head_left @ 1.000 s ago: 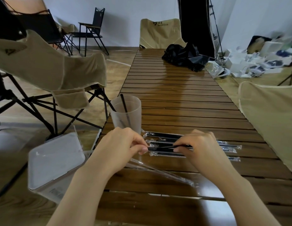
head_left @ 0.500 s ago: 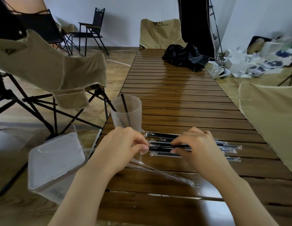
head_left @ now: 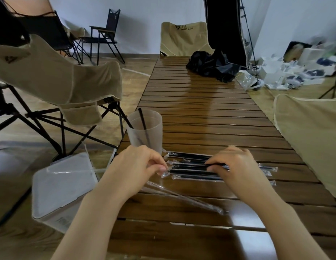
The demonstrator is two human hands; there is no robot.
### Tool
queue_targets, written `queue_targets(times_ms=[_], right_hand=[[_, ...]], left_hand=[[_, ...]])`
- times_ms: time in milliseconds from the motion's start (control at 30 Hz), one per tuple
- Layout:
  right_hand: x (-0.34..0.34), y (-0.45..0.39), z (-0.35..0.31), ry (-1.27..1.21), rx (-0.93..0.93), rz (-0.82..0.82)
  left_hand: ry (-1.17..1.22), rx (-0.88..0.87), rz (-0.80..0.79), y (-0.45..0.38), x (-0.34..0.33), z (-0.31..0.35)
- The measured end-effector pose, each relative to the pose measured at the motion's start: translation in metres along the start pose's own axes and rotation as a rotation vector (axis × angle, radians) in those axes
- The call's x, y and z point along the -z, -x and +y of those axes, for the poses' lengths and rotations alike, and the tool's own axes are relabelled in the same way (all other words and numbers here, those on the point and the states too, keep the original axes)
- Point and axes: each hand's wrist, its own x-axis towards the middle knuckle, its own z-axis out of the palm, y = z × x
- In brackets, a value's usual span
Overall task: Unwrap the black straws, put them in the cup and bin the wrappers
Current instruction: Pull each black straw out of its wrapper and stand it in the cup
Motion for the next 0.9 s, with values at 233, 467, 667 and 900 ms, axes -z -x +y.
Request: queue_targets(times_ms=[233,467,667,900], right_hand=[[0.006,0.001,0.007,0.037,-0.084,0.181],[0.006,-0.002,-0.001,-0.02,-0.098,0.293],[-0.001,-0.002,-0.005,-0.002,-0.051,0.209],[-0.005,-0.004,-0.007,-0.058,-0.035,0.144]], left_hand=[[-0.025,-0.004,-0.063,0.0,-0.005,0.002],[0.03,-0.145,-0.169,-0.008,-0.04,0.042],[0.036,-0.056,-0.074,-0.008,-0.045,0.035],[0.301,0.223,0.154,-0.01,-0.028,0.019]])
